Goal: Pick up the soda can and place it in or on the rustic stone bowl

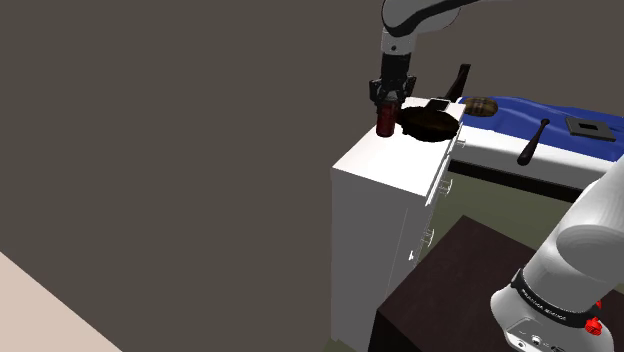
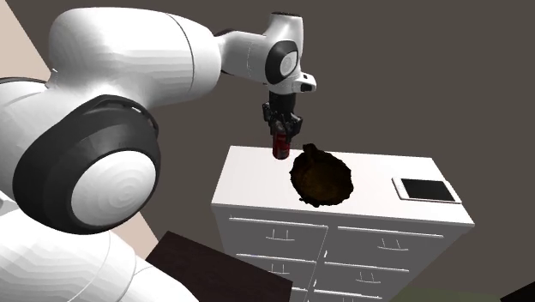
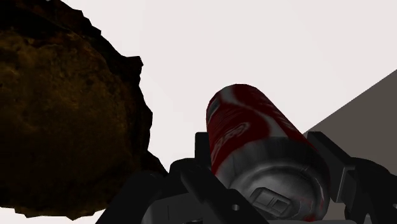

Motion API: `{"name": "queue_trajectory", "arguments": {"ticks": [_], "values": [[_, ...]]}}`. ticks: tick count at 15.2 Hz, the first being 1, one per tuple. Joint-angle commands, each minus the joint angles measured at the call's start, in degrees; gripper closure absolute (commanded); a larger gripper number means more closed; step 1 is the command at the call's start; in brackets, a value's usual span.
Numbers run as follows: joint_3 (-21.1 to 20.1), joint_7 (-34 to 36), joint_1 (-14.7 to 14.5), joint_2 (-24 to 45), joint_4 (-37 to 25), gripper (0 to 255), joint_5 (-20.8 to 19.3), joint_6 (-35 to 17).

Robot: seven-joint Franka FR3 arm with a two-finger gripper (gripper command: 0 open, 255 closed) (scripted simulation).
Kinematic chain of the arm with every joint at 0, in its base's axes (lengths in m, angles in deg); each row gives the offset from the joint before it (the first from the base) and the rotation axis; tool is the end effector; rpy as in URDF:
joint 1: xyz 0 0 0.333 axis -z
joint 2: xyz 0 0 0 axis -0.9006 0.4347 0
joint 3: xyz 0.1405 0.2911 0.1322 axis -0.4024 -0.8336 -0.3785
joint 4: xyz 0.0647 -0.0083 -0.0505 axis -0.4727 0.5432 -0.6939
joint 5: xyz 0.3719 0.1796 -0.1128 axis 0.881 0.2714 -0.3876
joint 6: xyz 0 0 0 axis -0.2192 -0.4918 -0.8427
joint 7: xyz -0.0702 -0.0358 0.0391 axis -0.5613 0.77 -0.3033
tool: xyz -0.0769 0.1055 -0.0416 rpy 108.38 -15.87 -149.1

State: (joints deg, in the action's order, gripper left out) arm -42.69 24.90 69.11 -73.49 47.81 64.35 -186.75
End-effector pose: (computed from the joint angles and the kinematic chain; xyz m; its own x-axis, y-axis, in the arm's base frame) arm 0.5513 -0.1076 0.5124 0.9117 -0.4109 0.0011 -0.4109 -0.9117 0.0021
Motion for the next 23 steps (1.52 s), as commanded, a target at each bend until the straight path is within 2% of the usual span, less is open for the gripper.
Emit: {"name": "queue_trajectory", "arguments": {"ticks": [1,23], "values": [[-0.06,0.09,-0.04,-0.16,-1.46,255,0.0,1.62],[-0.05,-0.12,-0.07,1.87,-20.21,255,0.23,18.35]]}}
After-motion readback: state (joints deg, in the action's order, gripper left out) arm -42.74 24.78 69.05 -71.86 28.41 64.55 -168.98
